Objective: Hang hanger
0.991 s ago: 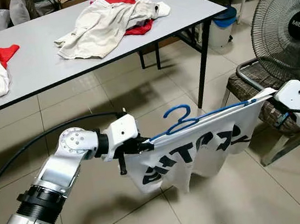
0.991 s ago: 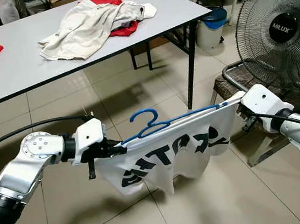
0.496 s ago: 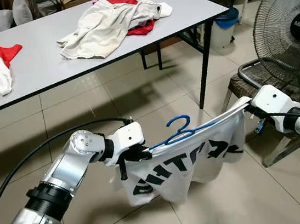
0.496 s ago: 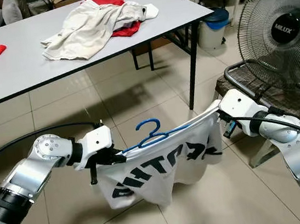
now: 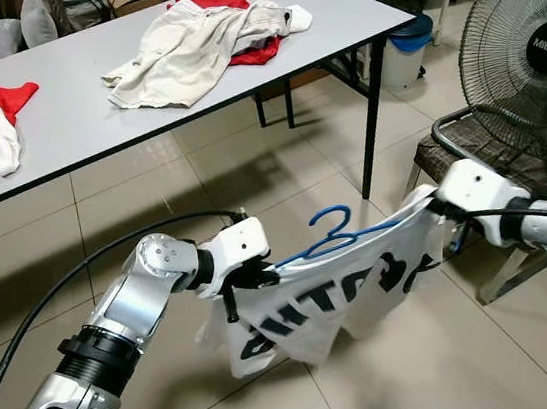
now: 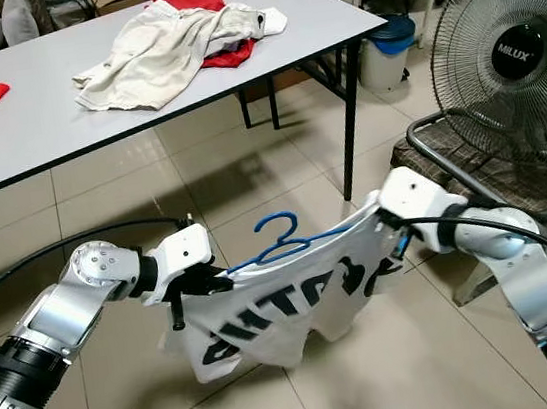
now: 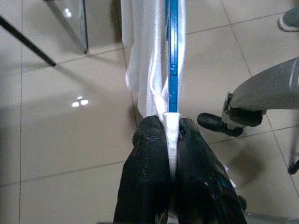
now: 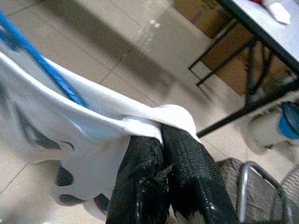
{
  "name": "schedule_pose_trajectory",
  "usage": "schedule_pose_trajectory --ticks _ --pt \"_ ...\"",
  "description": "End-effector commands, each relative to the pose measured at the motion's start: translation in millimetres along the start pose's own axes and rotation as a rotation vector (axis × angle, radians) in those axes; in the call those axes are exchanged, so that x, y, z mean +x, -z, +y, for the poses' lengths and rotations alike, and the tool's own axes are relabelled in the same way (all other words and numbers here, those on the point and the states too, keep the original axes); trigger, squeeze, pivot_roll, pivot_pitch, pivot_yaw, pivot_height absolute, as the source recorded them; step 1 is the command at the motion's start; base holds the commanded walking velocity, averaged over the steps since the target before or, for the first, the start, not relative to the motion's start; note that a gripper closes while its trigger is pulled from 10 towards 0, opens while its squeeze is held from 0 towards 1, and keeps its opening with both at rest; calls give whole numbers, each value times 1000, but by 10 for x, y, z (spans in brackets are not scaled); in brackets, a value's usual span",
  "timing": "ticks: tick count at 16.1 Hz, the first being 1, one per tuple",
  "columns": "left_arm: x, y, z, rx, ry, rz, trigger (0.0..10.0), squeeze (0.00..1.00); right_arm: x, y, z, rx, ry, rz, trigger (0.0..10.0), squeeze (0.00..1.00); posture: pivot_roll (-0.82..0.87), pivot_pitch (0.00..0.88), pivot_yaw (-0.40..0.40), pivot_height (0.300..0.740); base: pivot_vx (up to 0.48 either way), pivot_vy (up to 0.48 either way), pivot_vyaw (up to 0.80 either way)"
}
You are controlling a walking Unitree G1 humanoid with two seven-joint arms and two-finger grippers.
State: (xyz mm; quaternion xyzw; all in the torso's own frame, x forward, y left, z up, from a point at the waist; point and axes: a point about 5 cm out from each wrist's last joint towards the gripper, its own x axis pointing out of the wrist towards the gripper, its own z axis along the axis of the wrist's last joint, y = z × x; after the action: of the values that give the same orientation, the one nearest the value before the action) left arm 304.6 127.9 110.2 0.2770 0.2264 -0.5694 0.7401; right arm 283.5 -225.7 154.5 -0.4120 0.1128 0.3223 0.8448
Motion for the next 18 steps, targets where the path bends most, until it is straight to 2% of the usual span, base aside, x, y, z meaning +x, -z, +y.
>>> schedule_pose_trajectory --ticks 1,2,3,7,9,13,16,18 --pt "-49 5 68 -2 -37 16 0 0 -39 -38 -7 -26 -31 5 0 0 4 23 84 740 0 0 0" --pt "-66 14 82 -4 -44 20 0 0 -54 -20 -1 -27 -40 20 0 0 4 23 84 740 0 0 0" --pt "-148 62 127 -9 -64 40 0 0 -116 116 14 -58 -62 101 0 0 5 23 81 740 0 0 0" --pt "-272 138 181 -24 -89 70 0 0 -253 342 -17 -152 -100 268 0 0 1 15 77 740 0 0 0" --pt "-265 132 174 -21 -84 70 0 0 -266 316 -34 -154 -98 264 0 0 1 15 77 740 0 0 0" --pt "-34 17 -12 18 40 38 0 0 -163 161 -81 -190 -75 215 0 0 -10 17 84 740 0 0 0" --pt "-23 15 -28 24 57 41 0 0 -167 142 -98 -213 -82 214 0 0 -13 17 93 740 0 0 0" --pt "-25 49 14 21 41 64 0 0 -151 10 -2 -208 -146 167 0 0 -18 13 103 740 0 0 0"
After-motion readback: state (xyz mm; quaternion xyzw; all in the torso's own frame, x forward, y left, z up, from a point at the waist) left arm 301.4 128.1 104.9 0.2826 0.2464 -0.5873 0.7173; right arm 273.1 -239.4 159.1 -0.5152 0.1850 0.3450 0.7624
